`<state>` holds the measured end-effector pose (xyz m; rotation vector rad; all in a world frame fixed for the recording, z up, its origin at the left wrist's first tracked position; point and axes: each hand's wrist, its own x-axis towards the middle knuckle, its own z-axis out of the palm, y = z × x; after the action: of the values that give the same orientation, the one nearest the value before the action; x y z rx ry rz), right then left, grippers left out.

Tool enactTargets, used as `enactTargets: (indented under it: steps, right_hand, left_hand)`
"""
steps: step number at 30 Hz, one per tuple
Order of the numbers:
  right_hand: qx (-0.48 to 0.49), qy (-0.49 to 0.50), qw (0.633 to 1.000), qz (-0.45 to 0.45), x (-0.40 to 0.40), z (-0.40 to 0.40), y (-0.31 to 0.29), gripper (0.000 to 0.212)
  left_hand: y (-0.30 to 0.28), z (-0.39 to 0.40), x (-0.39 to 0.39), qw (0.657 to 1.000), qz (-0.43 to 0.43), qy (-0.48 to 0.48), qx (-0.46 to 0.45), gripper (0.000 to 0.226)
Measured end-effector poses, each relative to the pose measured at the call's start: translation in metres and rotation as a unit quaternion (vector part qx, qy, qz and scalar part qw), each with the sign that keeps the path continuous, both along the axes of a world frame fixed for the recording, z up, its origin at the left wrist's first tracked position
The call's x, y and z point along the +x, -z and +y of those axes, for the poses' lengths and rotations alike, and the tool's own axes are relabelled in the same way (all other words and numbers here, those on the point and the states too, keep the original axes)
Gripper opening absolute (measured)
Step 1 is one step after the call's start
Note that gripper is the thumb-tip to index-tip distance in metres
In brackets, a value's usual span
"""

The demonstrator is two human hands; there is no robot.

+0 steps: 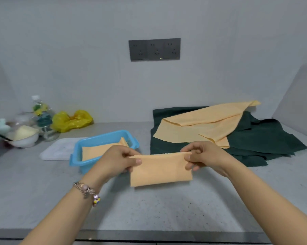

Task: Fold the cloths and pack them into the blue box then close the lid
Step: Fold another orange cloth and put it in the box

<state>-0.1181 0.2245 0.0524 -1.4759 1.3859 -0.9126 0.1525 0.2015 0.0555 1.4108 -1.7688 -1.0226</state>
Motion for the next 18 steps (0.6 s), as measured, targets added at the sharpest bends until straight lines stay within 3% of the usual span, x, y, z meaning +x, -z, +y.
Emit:
enactTargets:
  steps: [5,8,12,18]
  right_hand:
    - [-0.044,-0.082,0.994,-0.063,0.045,-0.027,-0.019,0.016]
    - [-0.084,-0.089,0.991,-0.060,0.068,-0.047,-0.025,0.016]
    - [-0.143,-0.079,0.987,0.003,0.104,-0.078,-0.027,0.012]
    - [-0.215,-0.091,0.965,0.122,0.144,-0.118,-0.018,0.015]
  left_hand:
    - [-0.033,0.002,0.056,0.997,0.049,-0.054,-0.020,0.013]
    - [-0.040,-0.004,0.082,0.993,0.022,-0.092,-0.076,0.015]
    - [-0.036,-0.016,0.110,0.971,-0.053,-0.147,-0.182,0.022]
    - [-0.010,-0.042,0.136,0.951,-0.151,-0.128,-0.236,0.017]
